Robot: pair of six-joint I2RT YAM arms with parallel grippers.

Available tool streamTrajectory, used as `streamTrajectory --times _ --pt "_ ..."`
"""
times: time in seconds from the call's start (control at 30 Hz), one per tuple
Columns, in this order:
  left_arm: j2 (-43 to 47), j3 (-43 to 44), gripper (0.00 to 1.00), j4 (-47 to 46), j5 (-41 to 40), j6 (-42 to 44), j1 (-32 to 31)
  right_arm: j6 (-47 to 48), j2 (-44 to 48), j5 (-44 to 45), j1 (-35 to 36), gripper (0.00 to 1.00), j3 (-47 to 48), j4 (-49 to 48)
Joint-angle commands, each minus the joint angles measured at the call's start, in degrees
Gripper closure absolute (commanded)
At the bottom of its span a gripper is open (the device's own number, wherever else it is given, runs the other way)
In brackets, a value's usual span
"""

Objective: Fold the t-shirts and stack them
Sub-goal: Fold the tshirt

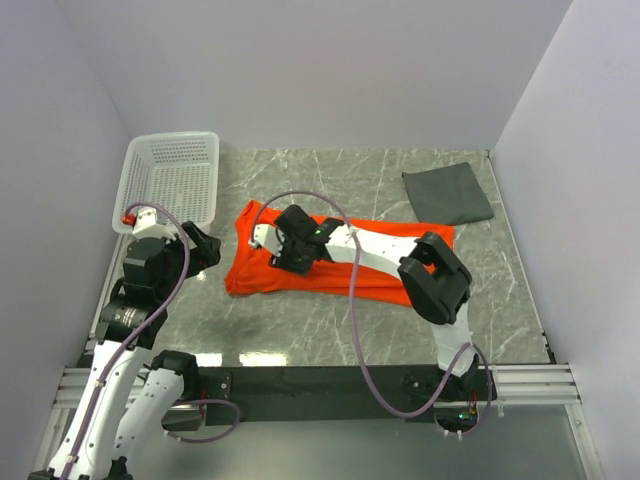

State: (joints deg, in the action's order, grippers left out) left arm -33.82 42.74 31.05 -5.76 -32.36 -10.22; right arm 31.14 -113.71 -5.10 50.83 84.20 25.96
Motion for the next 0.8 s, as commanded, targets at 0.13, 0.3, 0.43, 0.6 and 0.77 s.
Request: streamTrajectory --times 0.13,0.3,0.43,0.6,0.77 --pt "0.9 -0.5 0.08 -2.5 -0.7 0.1 0.3 -2.8 -5.0 9.5 1.2 0.48 6.9 -0.9" --pt "1.1 -0.8 0.08 -2.9 -0.3 0.1 0.3 -3.4 -5.9 11.6 0.9 0.6 6.8 -1.8" --pt "1.0 -0.9 0.08 -2.9 -0.2 0.1 0.3 -4.9 -5.1 11.7 0.3 0.89 7.1 -2.0" --pt "1.1 -1.1 0.08 -3.2 0.0 0.0 0.3 -7.8 -3.8 12.9 -3.3 1.0 8.1 -3.0" --pt "1.0 -1.2 0.08 -3.1 -0.2 0.0 0.3 -13.0 -6.2 16.4 -6.6 1.0 10.8 -2.7"
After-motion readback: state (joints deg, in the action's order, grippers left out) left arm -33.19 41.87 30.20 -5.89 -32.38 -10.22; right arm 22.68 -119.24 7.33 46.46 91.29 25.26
